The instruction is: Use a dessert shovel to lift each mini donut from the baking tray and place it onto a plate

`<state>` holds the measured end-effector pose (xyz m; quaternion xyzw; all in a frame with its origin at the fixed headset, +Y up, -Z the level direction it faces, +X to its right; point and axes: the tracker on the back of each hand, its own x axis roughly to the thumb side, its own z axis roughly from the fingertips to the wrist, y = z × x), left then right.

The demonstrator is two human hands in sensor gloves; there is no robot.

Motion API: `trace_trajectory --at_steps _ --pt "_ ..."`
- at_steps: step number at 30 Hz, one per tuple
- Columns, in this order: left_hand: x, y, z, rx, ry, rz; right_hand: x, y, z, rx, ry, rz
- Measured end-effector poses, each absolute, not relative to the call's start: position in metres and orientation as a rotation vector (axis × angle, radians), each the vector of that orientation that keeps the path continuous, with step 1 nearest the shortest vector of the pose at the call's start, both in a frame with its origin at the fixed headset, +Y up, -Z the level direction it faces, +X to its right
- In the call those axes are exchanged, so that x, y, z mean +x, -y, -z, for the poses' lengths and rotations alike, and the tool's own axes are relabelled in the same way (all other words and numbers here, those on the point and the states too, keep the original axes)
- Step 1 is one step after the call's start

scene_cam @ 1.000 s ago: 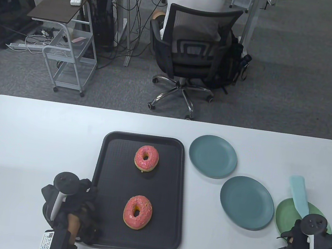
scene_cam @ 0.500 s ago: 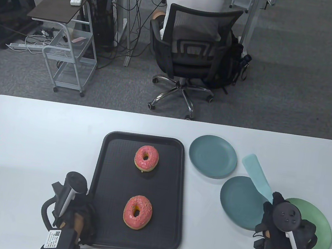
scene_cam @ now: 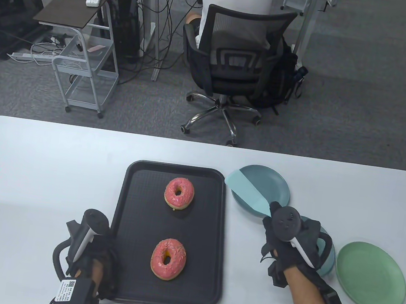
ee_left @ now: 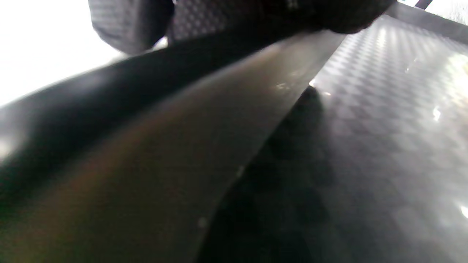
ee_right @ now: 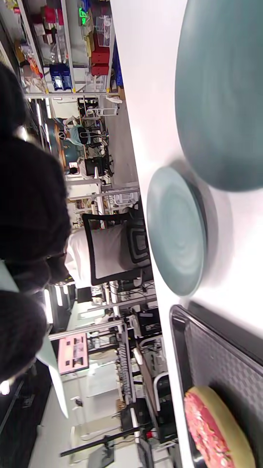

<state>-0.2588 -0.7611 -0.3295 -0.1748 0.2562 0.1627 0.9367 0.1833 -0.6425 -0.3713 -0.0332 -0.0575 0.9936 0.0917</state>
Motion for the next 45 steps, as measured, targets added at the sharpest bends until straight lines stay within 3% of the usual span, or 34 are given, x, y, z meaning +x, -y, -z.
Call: trace_trajectory --at_steps 6,17,39,45 --pt "-0.257 0.762 0.331 -0.384 -0.524 -0.306 0.148 0.652 0.400 -0.115 0.081 -3.079" --pt "-0.255 0.763 0.331 -0.409 -0.527 -0.332 0.103 0.712 0.435 -0.107 -0.235 -3.285" --pt "-0.250 0.764 0.335 -0.435 -0.527 -0.314 0.010 0.719 0.451 0.281 -0.118 -3.258" --pt "-0.250 0.765 0.336 -0.436 -0.523 -0.318 0.002 0.725 0.454 0.286 -0.116 -3.214"
